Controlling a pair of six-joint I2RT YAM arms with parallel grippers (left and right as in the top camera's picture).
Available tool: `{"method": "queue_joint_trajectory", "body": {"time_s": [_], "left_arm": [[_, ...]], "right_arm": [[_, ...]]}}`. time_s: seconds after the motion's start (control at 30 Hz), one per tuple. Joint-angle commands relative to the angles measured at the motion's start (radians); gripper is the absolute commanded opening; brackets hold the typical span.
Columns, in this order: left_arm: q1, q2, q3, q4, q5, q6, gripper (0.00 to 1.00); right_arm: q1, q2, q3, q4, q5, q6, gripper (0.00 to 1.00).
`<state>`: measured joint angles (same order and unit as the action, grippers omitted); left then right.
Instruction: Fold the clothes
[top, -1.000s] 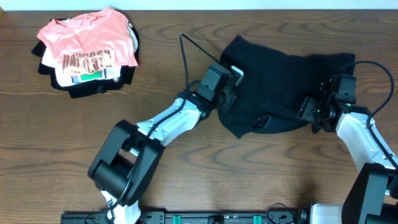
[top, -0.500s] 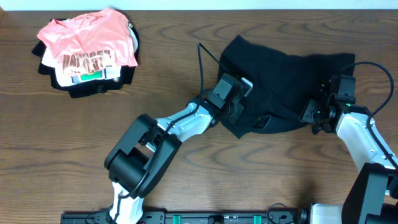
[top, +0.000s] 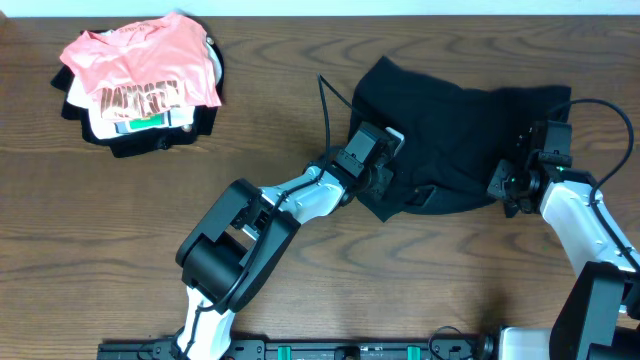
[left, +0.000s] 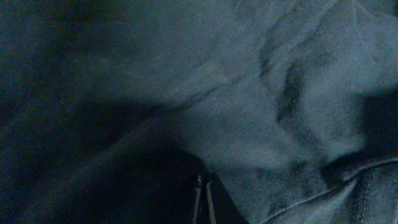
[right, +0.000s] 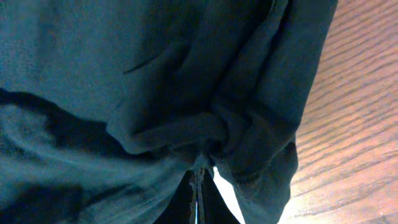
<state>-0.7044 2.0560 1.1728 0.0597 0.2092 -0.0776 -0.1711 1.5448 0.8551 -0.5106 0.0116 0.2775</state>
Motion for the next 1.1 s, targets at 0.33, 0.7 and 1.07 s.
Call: {"method": "queue_joint_trajectory", "body": {"time_s": [0.33, 0.7, 1.07], "left_arm": [[-0.001, 0.043, 0.005, -0.013, -0.020, -0.011, 0.06], [-0.001, 0.043, 0.005, -0.013, -0.020, -0.011, 0.06], [-0.001, 0.043, 0.005, -0.013, -0.020, -0.011, 0.06]], "right_arm": [[-0.140, -0.003, 0.023, -0.059, -0.054, -0.002, 0.31], [-0.142, -0.002, 0.022, -0.047, -0.054, -0.005, 0.62], [-0.142, 0.021, 0.017, 0.015, -0.065, -0.005, 0.50]]}}
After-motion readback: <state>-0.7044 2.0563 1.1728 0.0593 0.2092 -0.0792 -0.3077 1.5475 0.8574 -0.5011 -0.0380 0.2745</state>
